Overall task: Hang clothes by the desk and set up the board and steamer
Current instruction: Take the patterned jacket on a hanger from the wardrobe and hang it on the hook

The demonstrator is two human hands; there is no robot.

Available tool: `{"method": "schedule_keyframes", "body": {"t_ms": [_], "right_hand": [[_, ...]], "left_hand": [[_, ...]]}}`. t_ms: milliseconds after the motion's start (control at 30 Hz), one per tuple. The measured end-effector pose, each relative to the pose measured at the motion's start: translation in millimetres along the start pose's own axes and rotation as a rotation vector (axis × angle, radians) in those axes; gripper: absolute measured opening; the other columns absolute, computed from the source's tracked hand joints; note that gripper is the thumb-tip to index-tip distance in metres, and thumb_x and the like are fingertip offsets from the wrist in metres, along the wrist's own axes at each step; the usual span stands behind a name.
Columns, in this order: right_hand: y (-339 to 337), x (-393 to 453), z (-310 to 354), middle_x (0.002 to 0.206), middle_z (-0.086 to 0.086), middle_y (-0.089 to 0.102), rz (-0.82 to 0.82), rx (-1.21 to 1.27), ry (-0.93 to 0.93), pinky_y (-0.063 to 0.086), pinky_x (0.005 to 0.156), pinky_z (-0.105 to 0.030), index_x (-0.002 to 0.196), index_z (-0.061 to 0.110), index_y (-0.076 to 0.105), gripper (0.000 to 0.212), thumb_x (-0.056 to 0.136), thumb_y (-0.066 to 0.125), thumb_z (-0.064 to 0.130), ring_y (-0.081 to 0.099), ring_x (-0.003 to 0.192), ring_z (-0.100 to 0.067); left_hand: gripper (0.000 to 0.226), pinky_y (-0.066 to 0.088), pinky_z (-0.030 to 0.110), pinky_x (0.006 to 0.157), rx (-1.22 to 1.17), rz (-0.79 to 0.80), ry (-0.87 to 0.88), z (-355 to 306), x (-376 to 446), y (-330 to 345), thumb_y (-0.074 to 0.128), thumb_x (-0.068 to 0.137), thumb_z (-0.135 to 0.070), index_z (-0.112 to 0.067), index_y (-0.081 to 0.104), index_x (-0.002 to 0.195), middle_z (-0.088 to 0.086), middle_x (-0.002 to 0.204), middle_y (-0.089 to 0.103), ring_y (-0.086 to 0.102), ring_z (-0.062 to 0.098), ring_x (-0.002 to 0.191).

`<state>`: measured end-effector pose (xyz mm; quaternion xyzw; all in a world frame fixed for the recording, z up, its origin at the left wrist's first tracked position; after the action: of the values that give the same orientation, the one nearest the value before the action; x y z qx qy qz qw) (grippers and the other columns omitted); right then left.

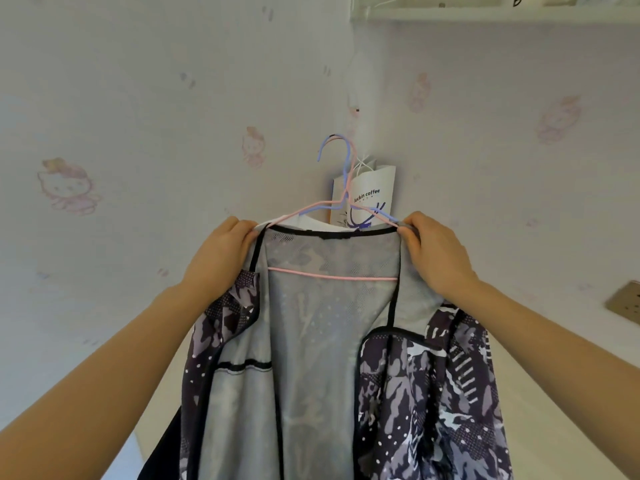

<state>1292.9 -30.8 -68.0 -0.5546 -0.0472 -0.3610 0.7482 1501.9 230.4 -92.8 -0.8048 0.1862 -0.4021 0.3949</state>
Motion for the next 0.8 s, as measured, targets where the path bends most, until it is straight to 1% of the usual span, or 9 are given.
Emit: {"method": "schedule_keyframes", "body": {"t_ms": [100, 233, 367, 500, 567, 633, 667, 767, 800], "right_hand": [[34.2, 12.2, -20.7, 0.088, -0.001, 0.051, 0.061, -0.034, 0.015, 0.041, 0.061, -0.036, 0.095, 0.014, 0.055, 0.024, 0.100, 0.041, 0.034, 0.051, 0.073, -0.023], [84.3, 24.4, -51.4, 0.086, 0.003, 0.046, 0.167, -0.032, 0.024, 0.038, 0.060, -0.034, 0.093, 0.017, 0.053, 0.023, 0.099, 0.040, 0.035, 0.048, 0.071, -0.020], [135.3, 33.1, -78.3, 0.085, 0.000, 0.051, 0.271, -0.028, 0.047, 0.047, 0.063, -0.040, 0.093, 0.017, 0.055, 0.024, 0.099, 0.040, 0.035, 0.053, 0.073, -0.023], [183.5, 36.5, -102.7, 0.087, -0.001, 0.050, 0.345, -0.017, 0.082, 0.045, 0.062, -0.038, 0.097, 0.016, 0.055, 0.024, 0.100, 0.041, 0.034, 0.054, 0.075, -0.026], [205.2, 37.3, -114.7, 0.093, -0.006, 0.055, 0.374, -0.012, 0.091, 0.043, 0.063, -0.037, 0.096, 0.014, 0.055, 0.023, 0.100, 0.042, 0.033, 0.056, 0.081, -0.030], [224.3, 36.9, -126.8, 0.097, -0.008, 0.059, 0.403, -0.012, 0.095, 0.047, 0.068, -0.039, 0.093, 0.015, 0.055, 0.024, 0.099, 0.041, 0.034, 0.058, 0.092, -0.031], [232.4, 36.4, -131.6, 0.097, -0.007, 0.060, 0.415, -0.010, 0.102, 0.049, 0.070, -0.041, 0.092, 0.016, 0.054, 0.025, 0.099, 0.040, 0.035, 0.058, 0.096, -0.031], [251.1, 38.4, -143.2, 0.093, -0.005, 0.059, 0.427, -0.005, 0.120, 0.049, 0.070, -0.044, 0.089, 0.017, 0.052, 0.024, 0.098, 0.039, 0.036, 0.059, 0.092, -0.032], [256.4, 41.2, -146.9, 0.096, -0.006, 0.060, 0.423, 0.000, 0.130, 0.050, 0.071, -0.044, 0.091, 0.017, 0.052, 0.025, 0.098, 0.038, 0.036, 0.059, 0.096, -0.032]], "left_hand": [[0.029, 0.044, 0.041, 0.088, 0.025, 0.082, 0.001, 19.1, 4.1, 34.4, 0.042, 0.101, -0.013, -0.004, 0.057, 0.124, 0.018, 0.103, 0.055, 0.056, 0.037, 0.096], [0.033, 0.046, 0.045, 0.090, 0.049, 0.198, -0.043, 47.1, 2.7, 81.5, 0.043, 0.100, -0.011, -0.009, 0.053, 0.131, 0.016, 0.108, 0.055, 0.053, 0.036, 0.101], [0.031, 0.045, 0.041, 0.090, 0.023, 0.299, -0.129, 72.4, 5.7, 130.1, 0.041, 0.101, -0.013, -0.008, 0.055, 0.128, 0.016, 0.110, 0.057, 0.055, 0.034, 0.102], [0.029, 0.045, 0.041, 0.087, 0.011, 0.367, -0.245, 93.3, 4.7, 172.4, 0.041, 0.101, -0.015, -0.007, 0.057, 0.123, 0.017, 0.113, 0.059, 0.056, 0.035, 0.102], [0.025, 0.047, 0.042, 0.084, 0.009, 0.399, -0.297, 104.8, 4.0, 191.3, 0.044, 0.100, -0.017, -0.009, 0.058, 0.118, 0.016, 0.111, 0.062, 0.058, 0.033, 0.097], [0.021, 0.046, 0.041, 0.083, 0.007, 0.433, -0.348, 113.2, 4.0, 208.5, 0.045, 0.099, -0.019, -0.010, 0.058, 0.113, 0.015, 0.109, 0.062, 0.058, 0.032, 0.095], [0.020, 0.046, 0.040, 0.083, 0.008, 0.440, -0.361, 116.7, 4.1, 217.0, 0.046, 0.099, -0.018, -0.009, 0.058, 0.111, 0.015, 0.109, 0.063, 0.057, 0.032, 0.096], [0.019, 0.046, 0.040, 0.082, 0.035, 0.422, -0.366, 122.4, 9.9, 236.8, 0.047, 0.098, -0.018, -0.008, 0.059, 0.110, 0.013, 0.108, 0.062, 0.058, 0.032, 0.097], [0.019, 0.046, 0.039, 0.083, 0.029, 0.407, -0.370, 124.7, 14.2, 241.8, 0.048, 0.098, -0.018, -0.008, 0.060, 0.110, 0.013, 0.108, 0.062, 0.058, 0.033, 0.097]]}}
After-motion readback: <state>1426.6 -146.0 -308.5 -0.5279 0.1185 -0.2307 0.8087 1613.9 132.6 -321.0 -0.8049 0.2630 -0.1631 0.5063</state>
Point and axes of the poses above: each hand's wrist, its own x-axis towards the middle knuckle, its own y-axis out of the palm, z = x × y, the point moved 2 cm from there along x, towards the middle knuckle
